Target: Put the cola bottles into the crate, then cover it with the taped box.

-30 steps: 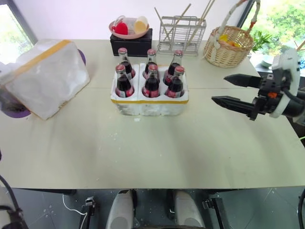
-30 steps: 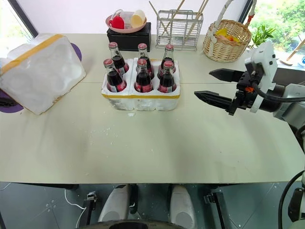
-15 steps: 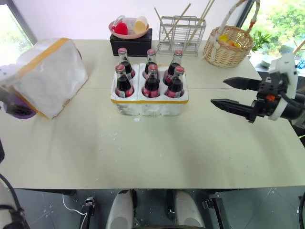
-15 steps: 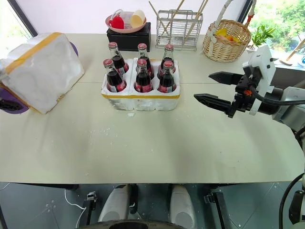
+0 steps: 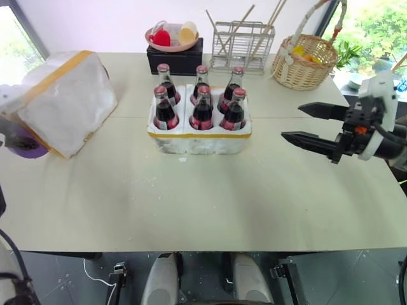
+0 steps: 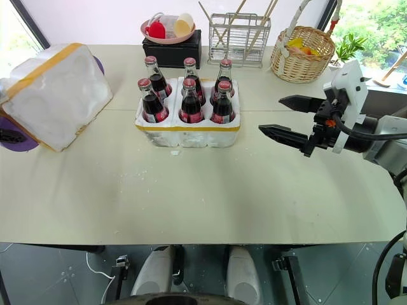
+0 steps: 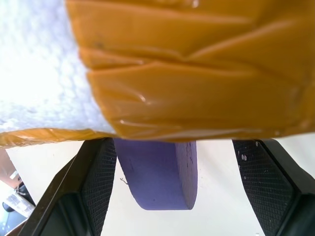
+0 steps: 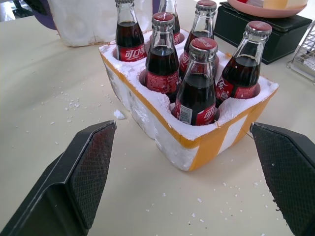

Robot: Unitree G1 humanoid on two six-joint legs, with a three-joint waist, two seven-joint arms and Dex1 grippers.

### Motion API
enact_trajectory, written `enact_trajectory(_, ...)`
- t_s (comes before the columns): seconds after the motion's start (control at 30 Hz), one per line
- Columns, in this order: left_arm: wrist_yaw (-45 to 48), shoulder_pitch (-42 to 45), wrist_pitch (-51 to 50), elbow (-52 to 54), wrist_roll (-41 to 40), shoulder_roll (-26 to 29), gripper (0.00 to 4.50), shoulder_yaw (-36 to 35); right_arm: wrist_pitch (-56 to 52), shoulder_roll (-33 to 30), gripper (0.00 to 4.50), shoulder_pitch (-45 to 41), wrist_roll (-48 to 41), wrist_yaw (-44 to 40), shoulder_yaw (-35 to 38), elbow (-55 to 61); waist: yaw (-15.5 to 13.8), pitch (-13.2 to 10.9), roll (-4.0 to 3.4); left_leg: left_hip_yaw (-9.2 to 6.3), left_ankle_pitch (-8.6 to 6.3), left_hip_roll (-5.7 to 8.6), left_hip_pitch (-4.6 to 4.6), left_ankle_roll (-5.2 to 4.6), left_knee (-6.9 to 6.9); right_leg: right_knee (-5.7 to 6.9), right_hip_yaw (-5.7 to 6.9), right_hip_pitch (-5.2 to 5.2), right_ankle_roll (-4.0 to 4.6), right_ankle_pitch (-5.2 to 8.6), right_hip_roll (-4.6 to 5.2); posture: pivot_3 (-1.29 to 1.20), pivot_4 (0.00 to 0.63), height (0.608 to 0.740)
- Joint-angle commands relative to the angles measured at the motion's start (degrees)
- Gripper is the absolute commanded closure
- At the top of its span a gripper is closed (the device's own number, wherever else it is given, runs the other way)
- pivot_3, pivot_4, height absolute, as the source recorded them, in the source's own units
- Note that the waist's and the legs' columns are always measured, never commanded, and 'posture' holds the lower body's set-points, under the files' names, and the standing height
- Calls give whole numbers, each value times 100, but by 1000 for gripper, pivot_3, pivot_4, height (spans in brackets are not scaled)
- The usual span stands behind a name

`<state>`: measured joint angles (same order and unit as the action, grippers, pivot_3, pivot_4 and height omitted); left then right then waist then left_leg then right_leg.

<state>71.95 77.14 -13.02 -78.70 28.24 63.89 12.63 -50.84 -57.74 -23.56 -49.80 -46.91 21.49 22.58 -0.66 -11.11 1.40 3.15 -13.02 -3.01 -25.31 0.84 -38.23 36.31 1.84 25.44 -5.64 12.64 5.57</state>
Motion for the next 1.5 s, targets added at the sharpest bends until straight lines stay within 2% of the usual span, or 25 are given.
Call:
enact_trajectory(0.03,27,168,-70,7,-81,96,1316,-102,87,-82,0,-67,-23,17,135,177,0,0,0,0,0,0,0,0,0,0,0,0,0,0,0,0,150,740)
enact_trajectory(0.07,42,181,-83,7,-85,95,1629,-104,84,-82,0,-72,-23,19,126,175,1,0,0,0,0,0,0,0,0,0,0,0,0,0,0,0,150,740)
enact_trajectory(0.2,122,199,-86,12,-51,91,3698,-64,66,-81,0,-87,-42,33,120,178,0,0,0,0,0,0,0,0,0,0,0,0,0,0,0,0,150,740)
enact_trajectory(0.23,166,206,-98,13,-42,78,4085,-51,58,-82,0,-87,-54,38,123,185,0,0,0,0,0,0,0,0,0,0,0,0,0,0,0,0,150,740)
enact_trajectory(0.27,202,207,-98,13,-37,69,4261,-42,57,-84,0,-83,-59,38,124,192,1,0,0,0,0,0,0,0,0,0,0,0,0,0,0,0,150,740)
enact_trajectory(0.43,51,100,54,22,-37,49,4264,-49,37,-121,0,-6,-93,-2,169,249,-1,0,0,0,0,0,0,0,0,0,0,0,0,0,0,0,150,740)
enact_trajectory(0.57,-799,17,492,63,-267,1,4264,-334,-130,-200,0,80,-302,-92,298,281,-10,0,0,0,0,0,0,0,0,0,0,0,0,0,0,0,150,740)
enact_trajectory(0.73,-1878,178,1570,239,-673,-252,4264,-774,-27,-241,0,139,-218,-22,384,360,-10,0,5,-3,0,1,-2,0,-2,0,0,-1,-7,-4,1,0,150,740)
enact_trajectory(0.87,-2181,332,2625,533,-995,-498,4264,-994,-86,-220,0,157,-307,48,451,389,-14,0,8,-3,0,1,-4,0,-4,-1,0,-2,-12,-7,1,0,150,740)
enact_trajectory(0.97,-1376,135,3339,1566,-1400,-721,4264,-995,-114,-181,0,241,-363,122,485,443,-8,0,8,-2,0,2,-4,0,-3,-4,0,-2,-13,-8,0,0,150,740)
enact_trajectory(1.03,-1117,-164,3349,2399,-1604,-782,4264,-1003,-125,-163,0,284,-413,176,501,468,-7,0,7,-2,0,2,-4,0,-2,-3,-1,-2,-13,-8,1,0,150,740)
enact_trajectory(1.13,-1162,-1000,3163,4176,-1684,-722,4264,-1007,-146,-74,0,299,-488,333,480,469,24,3,2,-1,0,2,1,0,-1,-2,-6,-4,-12,-9,1,0,150,740)
enact_trajectory(1.27,-1579,-1945,2885,5893,-1441,-692,4264,-1042,-124,-23,0,337,-521,427,433,500,49,3,1,-1,1,1,6,-1,-2,11,-9,-4,-12,-9,-2,0,150,740)
enact_trajectory(1.4,-2322,-2413,2933,6593,-884,-844,4264,-887,-105,3,0,271,-565,491,378,470,-40,4,1,-2,1,3,7,-1,-4,8,-9,-9,-13,-9,-2,0,150,740)
enact_trajectory(1.5,-2834,-2501,3114,6515,-370,-768,4264,-760,-82,26,0,183,-553,552,317,409,-102,4,2,-6,1,7,7,-1,-9,-6,-9,-23,-17,-11,-2,0,150,740)
